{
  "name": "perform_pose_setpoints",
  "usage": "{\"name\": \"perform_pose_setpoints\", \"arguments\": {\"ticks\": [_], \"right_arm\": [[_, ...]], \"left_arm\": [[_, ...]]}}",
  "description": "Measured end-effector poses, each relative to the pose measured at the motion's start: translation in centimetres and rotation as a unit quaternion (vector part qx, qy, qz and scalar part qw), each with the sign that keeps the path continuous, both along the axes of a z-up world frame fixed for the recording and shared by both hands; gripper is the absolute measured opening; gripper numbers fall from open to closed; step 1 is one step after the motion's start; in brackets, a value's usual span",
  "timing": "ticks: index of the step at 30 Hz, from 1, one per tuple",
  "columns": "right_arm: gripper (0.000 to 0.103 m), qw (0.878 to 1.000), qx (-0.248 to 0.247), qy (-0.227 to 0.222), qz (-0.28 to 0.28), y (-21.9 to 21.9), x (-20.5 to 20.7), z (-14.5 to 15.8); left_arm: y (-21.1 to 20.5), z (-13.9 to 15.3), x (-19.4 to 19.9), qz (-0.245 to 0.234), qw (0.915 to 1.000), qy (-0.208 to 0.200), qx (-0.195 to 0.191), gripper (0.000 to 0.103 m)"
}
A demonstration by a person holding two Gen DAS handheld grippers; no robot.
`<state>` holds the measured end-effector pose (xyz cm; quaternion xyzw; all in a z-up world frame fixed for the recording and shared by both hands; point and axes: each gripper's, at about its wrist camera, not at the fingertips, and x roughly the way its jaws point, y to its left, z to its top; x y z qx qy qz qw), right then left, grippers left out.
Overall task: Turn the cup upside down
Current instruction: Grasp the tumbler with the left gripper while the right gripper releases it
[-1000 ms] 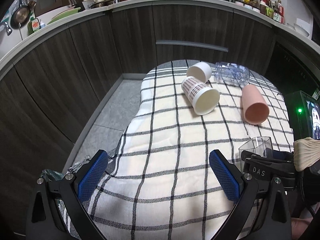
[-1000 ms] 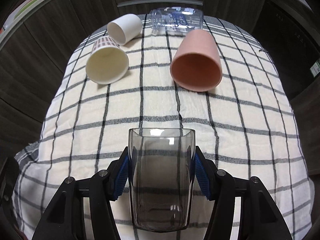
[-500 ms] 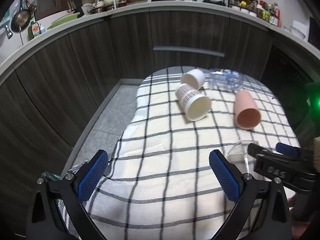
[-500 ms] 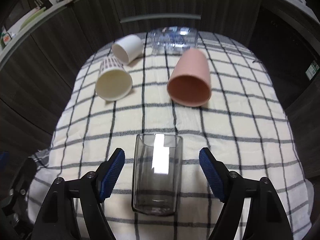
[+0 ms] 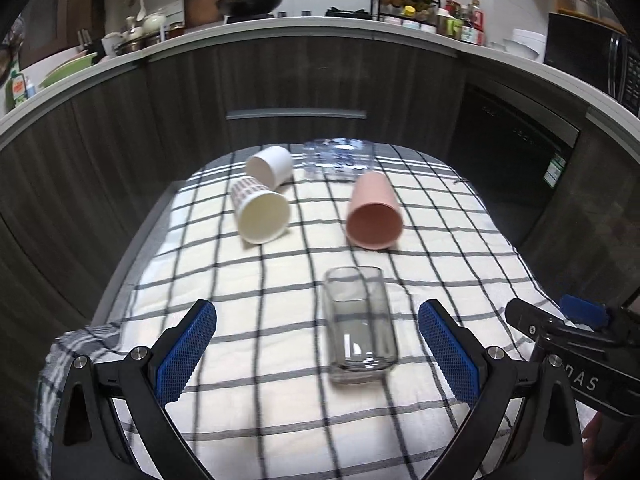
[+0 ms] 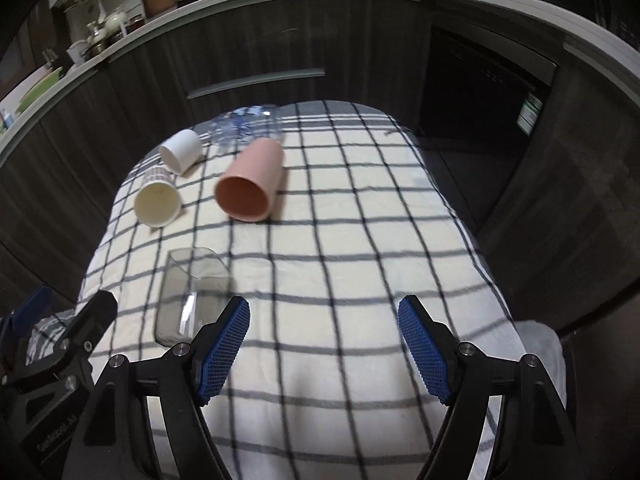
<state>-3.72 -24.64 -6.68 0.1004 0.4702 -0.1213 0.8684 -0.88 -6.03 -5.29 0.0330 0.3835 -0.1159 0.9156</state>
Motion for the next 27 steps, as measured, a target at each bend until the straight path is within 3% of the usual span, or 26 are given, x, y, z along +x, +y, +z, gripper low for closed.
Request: {"name": "perform_pose_setpoints", "arguments": {"ticks": [7,22,27], "right_arm": [[0.077,0.999,-0.025,-0.013,-0.017,-1.5,-1.0,-1.3],[0.077,0.999,-0.02,0.009,-0.025,-2.3,0.0,-4.1],[0.077,0.999,-0.019,0.02,-0.027,-2.5,0.5,-4.8]], "left_arm": [[-1.7,-2.4,-0.1,-0.003,1.0,0.007,-0.001,0.103],[-3.0,-8.0,0.3,-0.006,0.9999,0.012,0.007,0.102],[-3.1,-9.0,0.3,-0.001,0.9999,0.007,0.011,0.094]]}}
